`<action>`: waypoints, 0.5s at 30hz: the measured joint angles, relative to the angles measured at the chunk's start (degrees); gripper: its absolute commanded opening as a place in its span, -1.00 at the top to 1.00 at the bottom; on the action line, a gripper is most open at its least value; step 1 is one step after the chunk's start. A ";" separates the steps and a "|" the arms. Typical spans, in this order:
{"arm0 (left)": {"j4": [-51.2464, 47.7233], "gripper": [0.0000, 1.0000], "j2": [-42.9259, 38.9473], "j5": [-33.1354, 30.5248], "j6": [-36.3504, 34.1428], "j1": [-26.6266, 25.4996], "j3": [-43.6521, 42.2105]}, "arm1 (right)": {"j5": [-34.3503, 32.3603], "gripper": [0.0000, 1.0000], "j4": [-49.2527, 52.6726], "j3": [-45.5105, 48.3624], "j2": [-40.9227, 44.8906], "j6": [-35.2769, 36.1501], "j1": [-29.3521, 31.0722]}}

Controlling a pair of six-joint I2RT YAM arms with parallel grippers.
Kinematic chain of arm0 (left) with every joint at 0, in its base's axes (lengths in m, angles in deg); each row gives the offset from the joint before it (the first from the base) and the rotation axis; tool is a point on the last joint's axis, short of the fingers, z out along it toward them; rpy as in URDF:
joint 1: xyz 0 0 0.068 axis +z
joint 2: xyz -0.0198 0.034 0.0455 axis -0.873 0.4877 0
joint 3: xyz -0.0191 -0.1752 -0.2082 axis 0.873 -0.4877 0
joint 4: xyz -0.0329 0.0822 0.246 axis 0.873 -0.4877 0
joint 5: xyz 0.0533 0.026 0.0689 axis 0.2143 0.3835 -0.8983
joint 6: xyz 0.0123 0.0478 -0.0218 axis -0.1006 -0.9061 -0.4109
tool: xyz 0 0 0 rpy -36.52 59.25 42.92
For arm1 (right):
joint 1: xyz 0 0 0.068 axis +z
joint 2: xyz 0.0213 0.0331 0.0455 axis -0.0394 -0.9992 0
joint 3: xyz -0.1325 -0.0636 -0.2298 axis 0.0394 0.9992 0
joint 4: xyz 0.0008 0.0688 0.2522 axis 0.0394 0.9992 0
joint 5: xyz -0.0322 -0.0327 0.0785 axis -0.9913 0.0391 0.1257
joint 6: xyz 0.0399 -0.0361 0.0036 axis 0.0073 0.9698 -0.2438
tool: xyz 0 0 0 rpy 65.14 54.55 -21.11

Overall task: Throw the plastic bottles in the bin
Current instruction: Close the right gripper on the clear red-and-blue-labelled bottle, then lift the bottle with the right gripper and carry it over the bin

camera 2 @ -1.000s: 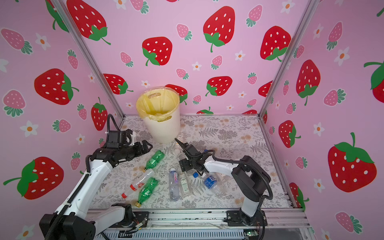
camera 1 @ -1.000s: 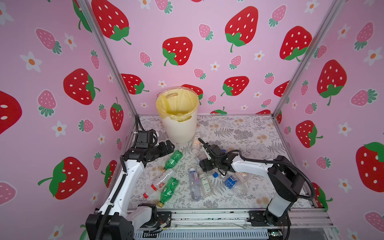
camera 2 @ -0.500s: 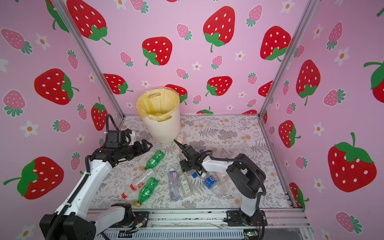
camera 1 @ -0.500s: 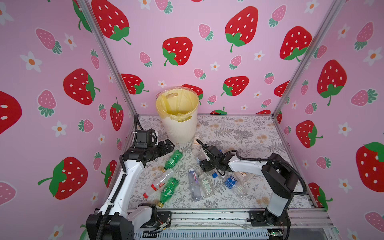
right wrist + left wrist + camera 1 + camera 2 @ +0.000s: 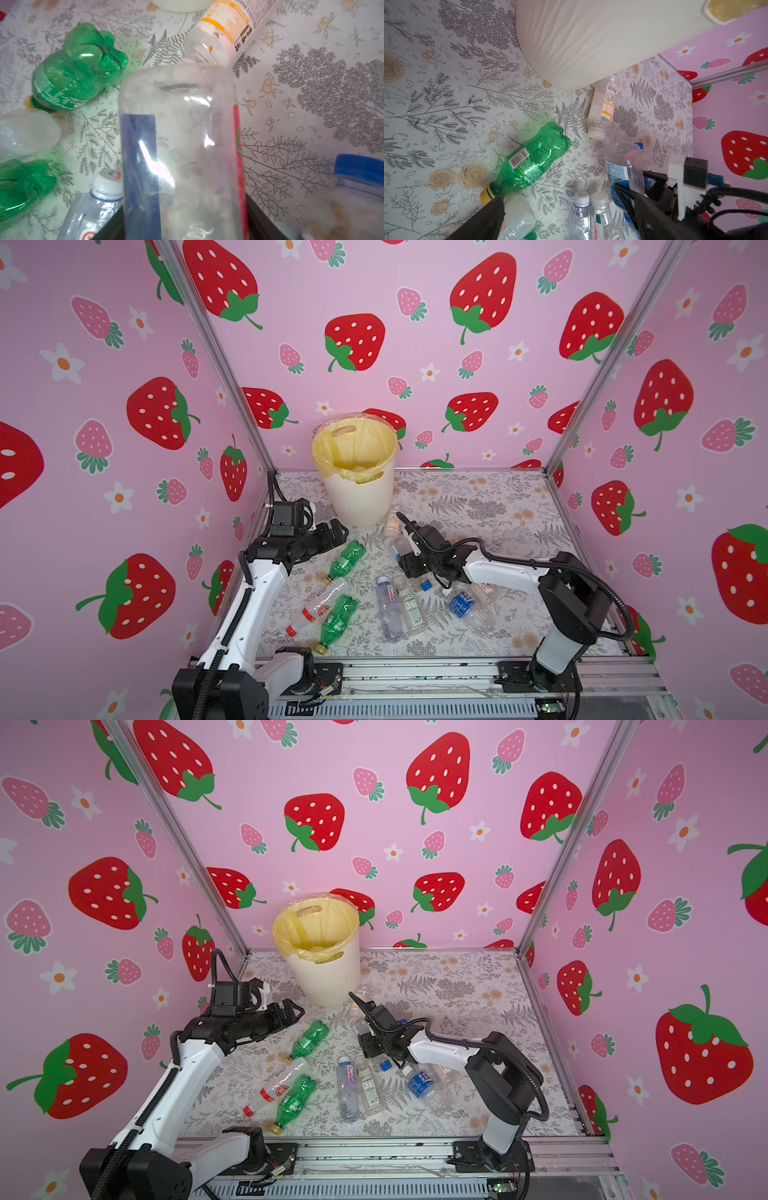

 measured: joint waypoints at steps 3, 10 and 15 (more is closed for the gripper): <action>-0.02 -0.98 0.00 0.20 0.00 0.02 -0.24 | 0.02 -0.30 -0.33 0.00 2.21 -0.26 0.00; 0.11 -0.98 0.00 0.44 0.00 0.04 -0.26 | -0.61 -0.31 -0.61 0.09 6.88 -0.66 0.00; 0.31 -0.98 0.00 0.94 0.00 0.04 -0.31 | -2.45 -0.32 -0.63 0.81 10.84 -0.55 0.00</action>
